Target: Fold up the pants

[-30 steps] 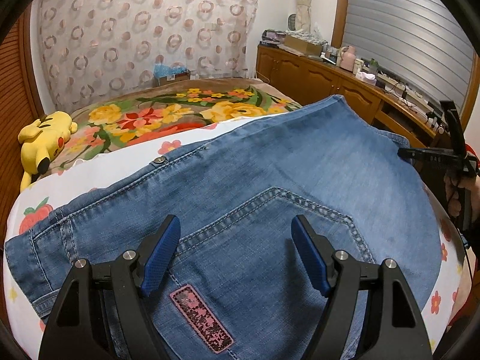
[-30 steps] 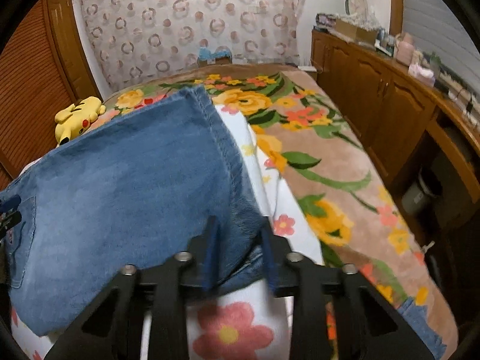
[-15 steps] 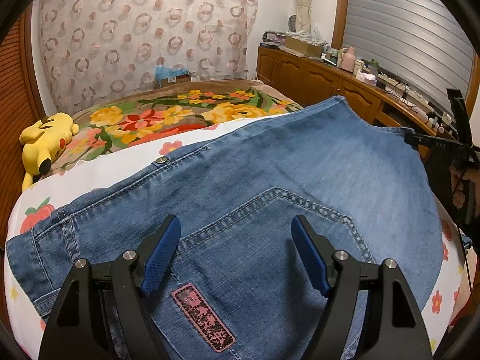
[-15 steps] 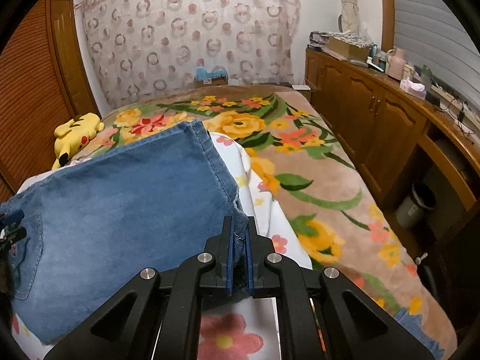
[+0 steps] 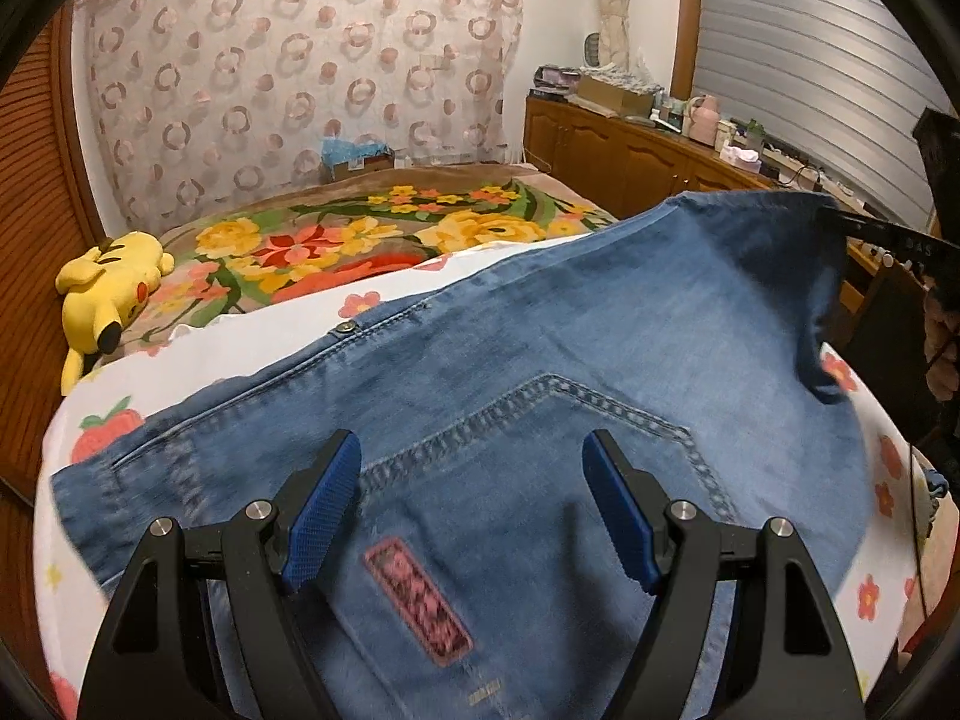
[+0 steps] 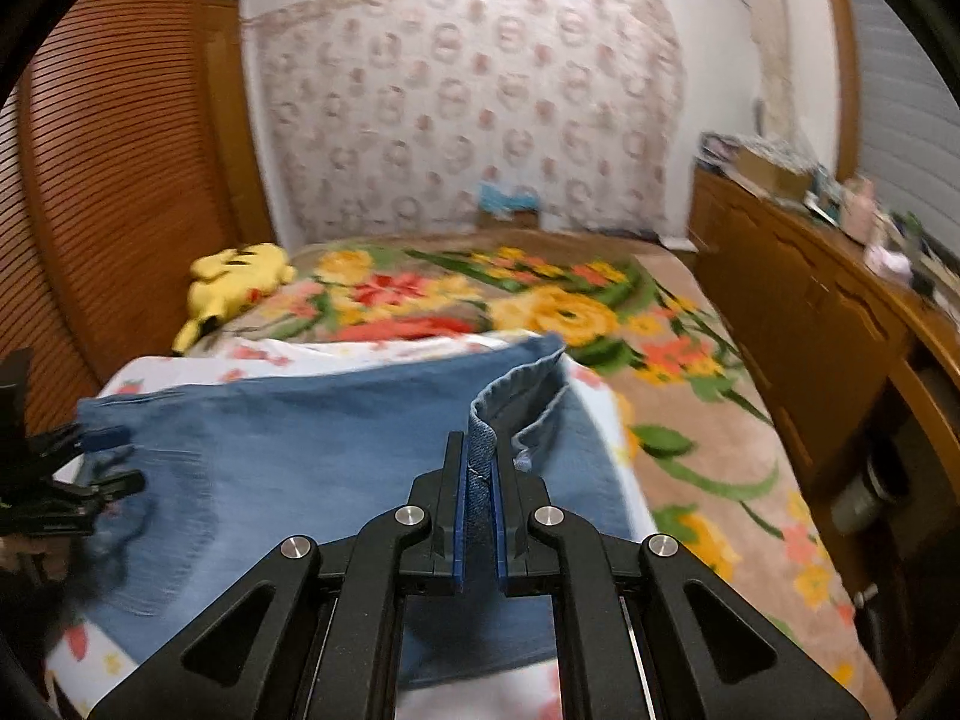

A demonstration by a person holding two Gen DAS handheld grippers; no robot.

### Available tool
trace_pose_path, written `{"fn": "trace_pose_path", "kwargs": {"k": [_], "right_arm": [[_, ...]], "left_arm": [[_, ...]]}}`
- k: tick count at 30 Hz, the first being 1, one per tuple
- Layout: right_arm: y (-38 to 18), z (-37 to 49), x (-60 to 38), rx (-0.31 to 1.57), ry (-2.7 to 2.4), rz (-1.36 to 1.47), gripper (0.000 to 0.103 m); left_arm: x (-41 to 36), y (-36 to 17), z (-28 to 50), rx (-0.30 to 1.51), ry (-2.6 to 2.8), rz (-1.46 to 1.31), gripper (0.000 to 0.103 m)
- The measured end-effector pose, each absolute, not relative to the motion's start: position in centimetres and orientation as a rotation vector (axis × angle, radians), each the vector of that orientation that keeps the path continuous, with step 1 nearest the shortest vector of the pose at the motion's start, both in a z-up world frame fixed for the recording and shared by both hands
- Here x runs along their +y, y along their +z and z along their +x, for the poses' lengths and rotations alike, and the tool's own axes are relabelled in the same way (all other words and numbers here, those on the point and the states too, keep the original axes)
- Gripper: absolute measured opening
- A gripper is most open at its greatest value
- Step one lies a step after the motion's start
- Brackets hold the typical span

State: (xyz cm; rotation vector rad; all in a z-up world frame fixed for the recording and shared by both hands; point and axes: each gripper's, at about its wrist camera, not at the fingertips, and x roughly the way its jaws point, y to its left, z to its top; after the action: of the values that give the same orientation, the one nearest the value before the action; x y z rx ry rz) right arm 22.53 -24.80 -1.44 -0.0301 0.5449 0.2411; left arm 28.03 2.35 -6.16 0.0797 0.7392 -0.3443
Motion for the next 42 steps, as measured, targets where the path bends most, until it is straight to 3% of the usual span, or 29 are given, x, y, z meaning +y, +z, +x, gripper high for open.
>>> {"fn": "trace_pose_path", "kwargs": {"k": [18, 26, 39, 42], "right_arm": [[-2.6, 17.1, -20.9, 0.521, 0.564, -0.101, 0.006], [-2.8, 14.5, -25.0, 0.56, 0.531, -0.103, 0.039], [-4.4, 12.3, -27.7, 0.581, 0.374, -0.056, 0.044], [-5.1, 12.7, -27.1, 0.601, 0.366, -0.044, 0.044]], "left_arm": [[4.2, -4.2, 19.1, 0.671, -0.261, 0.066, 0.077], [1.6, -3.8, 18.3, 0.666, -0.304, 0.095, 0.077], [-5.5, -5.0, 20.0, 0.699, -0.409, 0.155, 0.076], [-6.3, -5.7, 20.9, 0.729, -0.421, 0.174, 0.068]]}}
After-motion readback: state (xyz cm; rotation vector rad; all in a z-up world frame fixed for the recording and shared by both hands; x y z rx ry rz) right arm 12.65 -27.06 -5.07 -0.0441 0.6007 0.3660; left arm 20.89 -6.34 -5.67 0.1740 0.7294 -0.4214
